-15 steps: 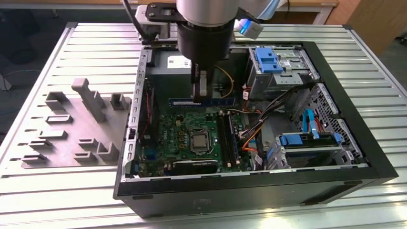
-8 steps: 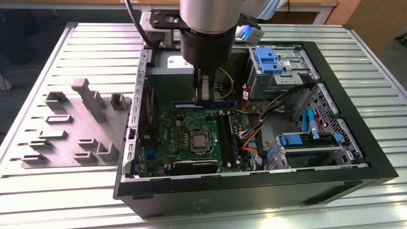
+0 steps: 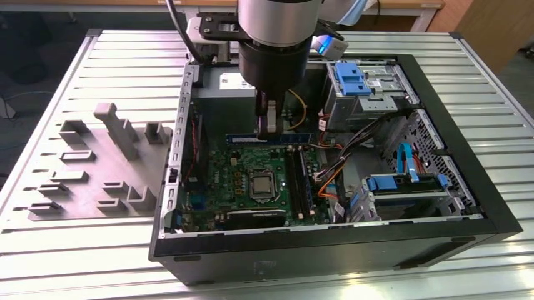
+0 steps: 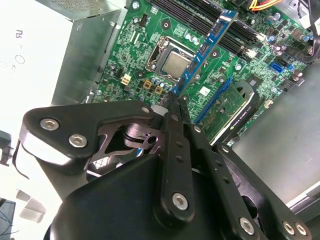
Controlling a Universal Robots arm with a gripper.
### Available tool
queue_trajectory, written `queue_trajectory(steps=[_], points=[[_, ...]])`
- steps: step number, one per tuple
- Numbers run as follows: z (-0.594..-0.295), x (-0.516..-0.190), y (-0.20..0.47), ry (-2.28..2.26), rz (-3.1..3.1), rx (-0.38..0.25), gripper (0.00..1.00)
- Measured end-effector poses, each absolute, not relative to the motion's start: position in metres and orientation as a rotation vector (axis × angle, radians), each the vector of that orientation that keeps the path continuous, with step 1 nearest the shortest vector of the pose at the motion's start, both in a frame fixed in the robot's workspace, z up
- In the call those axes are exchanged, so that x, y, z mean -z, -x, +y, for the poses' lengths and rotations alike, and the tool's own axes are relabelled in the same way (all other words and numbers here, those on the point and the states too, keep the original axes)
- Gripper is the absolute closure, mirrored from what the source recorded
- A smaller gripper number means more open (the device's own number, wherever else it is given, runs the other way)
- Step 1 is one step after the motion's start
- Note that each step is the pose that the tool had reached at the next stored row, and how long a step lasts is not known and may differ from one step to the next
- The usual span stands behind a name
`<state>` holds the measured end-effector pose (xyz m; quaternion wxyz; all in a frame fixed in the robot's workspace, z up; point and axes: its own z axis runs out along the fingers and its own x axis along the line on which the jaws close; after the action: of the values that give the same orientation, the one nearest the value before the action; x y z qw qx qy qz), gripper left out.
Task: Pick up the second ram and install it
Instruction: 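Insert the second ram into the second slot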
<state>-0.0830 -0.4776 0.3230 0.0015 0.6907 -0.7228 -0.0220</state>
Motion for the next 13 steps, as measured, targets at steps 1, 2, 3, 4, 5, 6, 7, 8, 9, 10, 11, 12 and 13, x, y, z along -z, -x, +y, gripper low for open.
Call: queue_trajectory(steps=[1, 2, 3, 4, 5, 6, 7, 8, 9, 10, 11, 12, 13], points=[[-0.4776, -0.3230, 0.0830, -2.168, -2.269, 0.069, 0.88], [-0.4776, -0.3230, 0.0830, -2.168, -2.269, 0.069, 0.88], [-0.4776, -0.3230, 0.0830, -2.168, -2.269, 0.069, 0.88], [-0.4776, -0.3230, 0.0830, -2.168, -2.269, 0.069, 0.88], [-0.4776, -0.3230, 0.0830, -2.168, -2.269, 0.069, 0.88], [-0.4776, -0.3230, 0.0830, -2.168, -2.269, 0.069, 0.88], [-0.4776, -0.3230, 0.0830, -2.168, -2.269, 0.069, 0.88], [-0.4776, -0.3230, 0.0830, -2.168, -2.269, 0.069, 0.88], [-0.4776, -0.3229, 0.0830, -2.167, -2.269, 0.069, 0.88], [-0.4776, -0.3228, 0.0830, -2.156, -2.280, 0.069, 0.88], [-0.4776, -0.3227, 0.0830, -2.138, -2.297, 0.069, 0.88], [-0.4776, -0.3226, 0.0830, -2.119, -2.316, 0.069, 0.88], [-0.4776, -0.3225, 0.0830, -2.097, -2.336, 0.069, 0.88]])
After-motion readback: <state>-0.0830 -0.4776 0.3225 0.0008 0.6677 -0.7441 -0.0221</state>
